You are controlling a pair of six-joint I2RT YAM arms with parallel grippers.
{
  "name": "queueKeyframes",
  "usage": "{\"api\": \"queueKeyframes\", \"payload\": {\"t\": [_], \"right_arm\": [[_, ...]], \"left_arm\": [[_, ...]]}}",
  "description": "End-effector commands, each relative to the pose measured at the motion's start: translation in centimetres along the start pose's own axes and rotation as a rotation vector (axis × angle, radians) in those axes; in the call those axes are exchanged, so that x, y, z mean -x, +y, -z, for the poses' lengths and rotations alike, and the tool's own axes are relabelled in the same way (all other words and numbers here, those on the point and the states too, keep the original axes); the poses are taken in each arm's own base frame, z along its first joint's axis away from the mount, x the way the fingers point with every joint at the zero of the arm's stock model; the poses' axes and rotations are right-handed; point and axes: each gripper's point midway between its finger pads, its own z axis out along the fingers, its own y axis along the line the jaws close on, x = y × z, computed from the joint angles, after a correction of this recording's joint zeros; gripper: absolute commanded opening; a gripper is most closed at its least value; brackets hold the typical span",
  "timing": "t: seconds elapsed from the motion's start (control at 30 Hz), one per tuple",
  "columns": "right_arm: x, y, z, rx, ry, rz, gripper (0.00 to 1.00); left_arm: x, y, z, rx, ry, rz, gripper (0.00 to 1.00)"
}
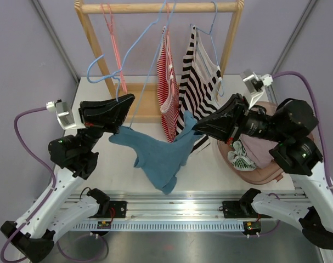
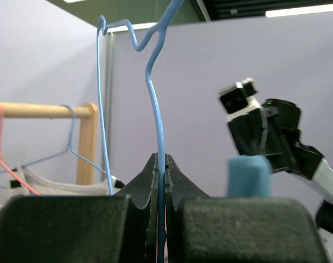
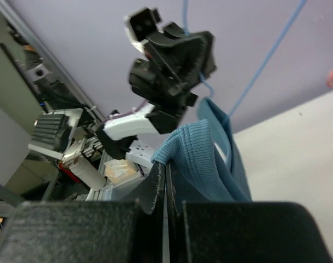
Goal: Remove the tank top from the hanger
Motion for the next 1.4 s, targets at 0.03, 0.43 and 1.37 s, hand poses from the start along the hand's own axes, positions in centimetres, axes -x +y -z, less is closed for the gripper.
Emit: {"api": "queueKeyframes", "payload": {"t": [0.03,0.43,1.37], "right_arm": [[0.3,2.3,0.2,0.083,0.057,0.010,0.00],[-13.8,-9.1,1.4,-0.217,0.305,-0.153,0.00],[-24.2,-20.1,9.5,-0.815,0.490,-0.226,0.99]], "left_arm": [[7.6,-2.0,0.3,-0.034,-0.312,-0.155,0.00],[5.5,3.4,6.2,0.372,-0.209,-0.144,0.00],[0.5,9.5,4.3,0.815,0.296,0.112,0.00]]}}
